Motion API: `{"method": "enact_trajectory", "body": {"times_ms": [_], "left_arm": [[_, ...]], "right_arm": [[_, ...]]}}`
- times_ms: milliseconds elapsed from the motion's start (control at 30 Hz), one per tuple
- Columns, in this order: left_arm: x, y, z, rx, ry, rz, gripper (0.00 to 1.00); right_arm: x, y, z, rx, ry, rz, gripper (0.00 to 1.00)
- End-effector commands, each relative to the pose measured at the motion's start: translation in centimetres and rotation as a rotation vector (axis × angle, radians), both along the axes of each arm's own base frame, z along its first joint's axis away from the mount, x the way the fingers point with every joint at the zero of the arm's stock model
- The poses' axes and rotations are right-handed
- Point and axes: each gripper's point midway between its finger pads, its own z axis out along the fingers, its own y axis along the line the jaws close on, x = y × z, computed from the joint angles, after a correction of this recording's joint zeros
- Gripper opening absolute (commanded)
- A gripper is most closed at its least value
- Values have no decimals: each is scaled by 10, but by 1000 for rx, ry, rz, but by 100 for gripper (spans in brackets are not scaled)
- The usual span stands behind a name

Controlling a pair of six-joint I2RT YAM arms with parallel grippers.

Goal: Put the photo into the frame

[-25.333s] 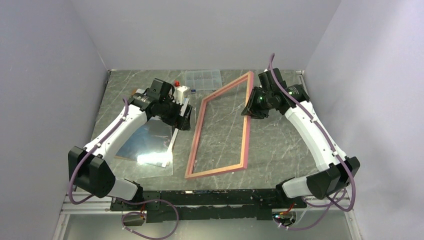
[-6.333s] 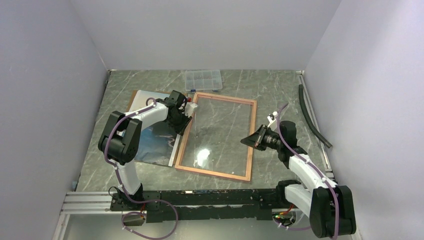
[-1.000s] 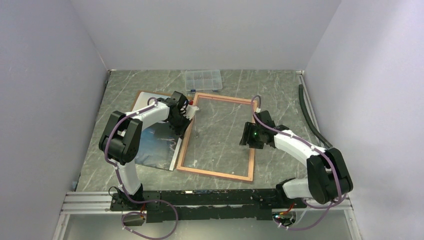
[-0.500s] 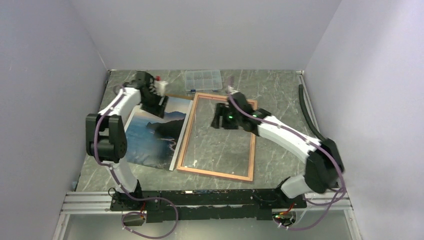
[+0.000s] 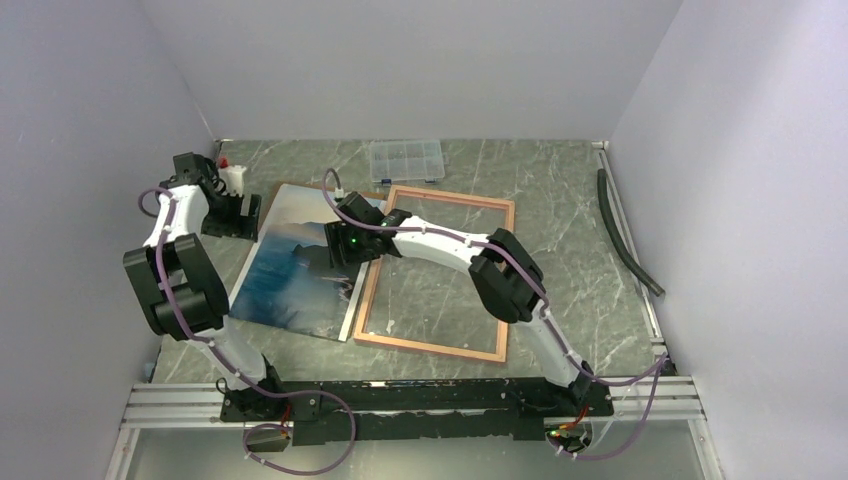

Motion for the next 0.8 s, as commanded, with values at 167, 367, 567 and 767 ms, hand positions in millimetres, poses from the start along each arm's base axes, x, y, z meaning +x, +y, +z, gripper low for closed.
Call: {"method": "enact_trajectory", "body": {"times_ms": [167, 367, 567, 767], "left_arm": [[-4, 33, -27, 143, 7, 14, 92], [2, 30, -42, 163, 4, 6, 90], [12, 18, -46, 187, -5, -27, 90], [18, 8, -53, 204, -7, -48, 89]], "right_arm": [[7, -9, -21, -32, 25, -28, 65], [10, -37, -31, -35, 55, -112, 65], [13, -49, -32, -33, 67, -158, 64], [16, -46, -35, 9, 111, -177, 64]]}}
